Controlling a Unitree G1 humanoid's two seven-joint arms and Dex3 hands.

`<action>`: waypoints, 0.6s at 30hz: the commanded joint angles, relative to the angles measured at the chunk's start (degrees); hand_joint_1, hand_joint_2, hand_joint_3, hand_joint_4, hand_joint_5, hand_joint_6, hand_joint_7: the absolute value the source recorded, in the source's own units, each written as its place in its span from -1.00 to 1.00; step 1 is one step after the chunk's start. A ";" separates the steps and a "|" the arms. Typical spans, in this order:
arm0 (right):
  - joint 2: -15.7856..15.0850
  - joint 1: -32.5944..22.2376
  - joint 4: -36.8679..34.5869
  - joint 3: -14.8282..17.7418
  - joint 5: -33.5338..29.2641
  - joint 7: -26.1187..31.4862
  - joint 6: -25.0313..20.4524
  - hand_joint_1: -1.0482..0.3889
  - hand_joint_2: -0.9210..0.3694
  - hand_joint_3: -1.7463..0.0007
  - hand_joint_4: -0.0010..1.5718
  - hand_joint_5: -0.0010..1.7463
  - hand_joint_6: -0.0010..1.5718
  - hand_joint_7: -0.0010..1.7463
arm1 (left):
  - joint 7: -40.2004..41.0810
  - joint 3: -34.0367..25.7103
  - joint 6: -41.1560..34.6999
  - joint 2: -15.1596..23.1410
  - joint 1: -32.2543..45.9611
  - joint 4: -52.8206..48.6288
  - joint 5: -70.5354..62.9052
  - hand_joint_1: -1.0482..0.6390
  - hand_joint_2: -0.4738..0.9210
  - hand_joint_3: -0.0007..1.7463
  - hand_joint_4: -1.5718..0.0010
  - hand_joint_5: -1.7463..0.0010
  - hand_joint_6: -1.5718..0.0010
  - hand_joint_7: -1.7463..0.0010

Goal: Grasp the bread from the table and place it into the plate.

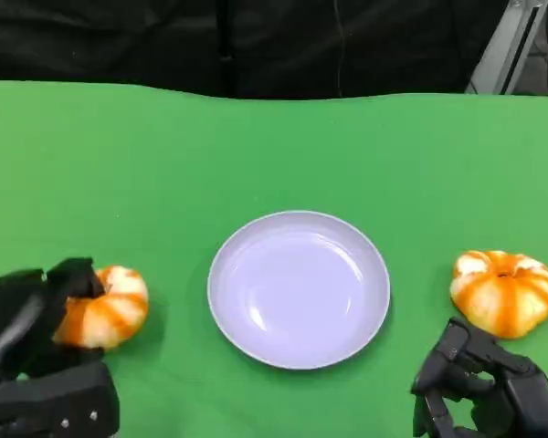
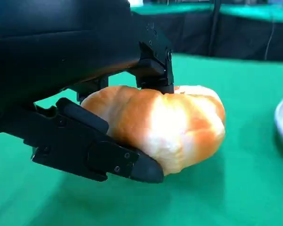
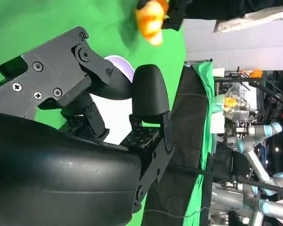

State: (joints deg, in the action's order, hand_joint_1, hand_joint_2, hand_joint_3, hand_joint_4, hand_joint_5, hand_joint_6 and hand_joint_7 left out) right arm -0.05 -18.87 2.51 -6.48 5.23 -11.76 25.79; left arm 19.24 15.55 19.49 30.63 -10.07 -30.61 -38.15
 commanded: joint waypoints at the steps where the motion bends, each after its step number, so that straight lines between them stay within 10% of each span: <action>1: -0.29 -0.05 -0.25 0.38 0.26 0.08 0.04 0.24 -0.53 -0.27 0.02 1.00 -0.05 0.76 | -1.56 -1.93 -1.65 1.46 0.98 6.17 0.26 0.17 0.99 -0.80 0.20 -1.00 0.38 -1.00; 18: 0.01 -0.12 -0.38 0.28 0.06 0.35 0.16 0.23 -0.52 -0.25 0.02 1.00 -0.05 0.76 | -8.70 1.77 -3.09 -4.53 -7.39 15.65 -2.34 0.16 0.99 -0.72 0.16 -1.00 0.30 -1.00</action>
State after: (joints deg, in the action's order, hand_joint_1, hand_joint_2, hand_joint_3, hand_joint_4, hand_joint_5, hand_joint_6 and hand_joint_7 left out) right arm 0.01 -18.63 1.94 -6.48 5.26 -11.81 25.80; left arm 11.25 16.36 15.89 26.85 -15.22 -14.13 -40.08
